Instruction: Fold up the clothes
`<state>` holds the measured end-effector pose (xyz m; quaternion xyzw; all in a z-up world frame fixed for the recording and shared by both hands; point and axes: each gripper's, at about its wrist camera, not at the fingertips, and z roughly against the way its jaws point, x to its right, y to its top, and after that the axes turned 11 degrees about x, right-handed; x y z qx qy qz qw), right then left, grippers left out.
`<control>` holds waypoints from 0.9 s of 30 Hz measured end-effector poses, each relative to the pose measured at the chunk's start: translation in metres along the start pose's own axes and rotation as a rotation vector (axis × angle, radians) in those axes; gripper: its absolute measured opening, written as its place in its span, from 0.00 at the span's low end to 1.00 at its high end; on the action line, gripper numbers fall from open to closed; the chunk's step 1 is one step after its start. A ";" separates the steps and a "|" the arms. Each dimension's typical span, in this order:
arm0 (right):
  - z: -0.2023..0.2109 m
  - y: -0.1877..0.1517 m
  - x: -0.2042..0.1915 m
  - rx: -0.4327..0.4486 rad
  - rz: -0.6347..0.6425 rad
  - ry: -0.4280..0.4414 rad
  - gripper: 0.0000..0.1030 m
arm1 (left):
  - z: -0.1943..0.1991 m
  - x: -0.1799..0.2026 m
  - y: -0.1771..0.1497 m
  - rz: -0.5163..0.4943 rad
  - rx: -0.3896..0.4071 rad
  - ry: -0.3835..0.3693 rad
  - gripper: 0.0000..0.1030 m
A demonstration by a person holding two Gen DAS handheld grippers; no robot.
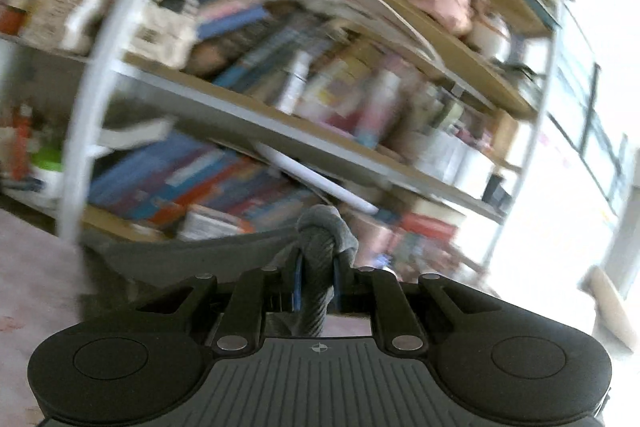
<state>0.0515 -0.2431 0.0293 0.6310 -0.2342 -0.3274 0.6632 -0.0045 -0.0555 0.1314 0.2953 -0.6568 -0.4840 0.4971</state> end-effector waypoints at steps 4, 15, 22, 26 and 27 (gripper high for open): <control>0.006 0.006 0.007 0.062 -0.009 -0.044 1.00 | -0.023 0.024 -0.030 -0.019 -0.123 -0.100 0.13; 0.017 0.019 0.072 0.102 -0.250 -0.190 0.23 | 0.007 0.012 -0.037 -0.028 -0.098 -0.140 0.73; 0.024 0.021 0.089 0.136 -0.331 -0.246 0.21 | -0.007 -0.040 -0.074 -0.130 -0.271 0.241 0.74; 0.029 0.026 0.085 0.182 -0.294 -0.260 0.21 | -0.026 -0.074 -0.096 -0.173 -0.312 0.401 0.74; 0.030 0.026 0.085 0.189 -0.285 -0.266 0.21 | -0.031 -0.084 -0.098 -0.149 -0.312 0.431 0.74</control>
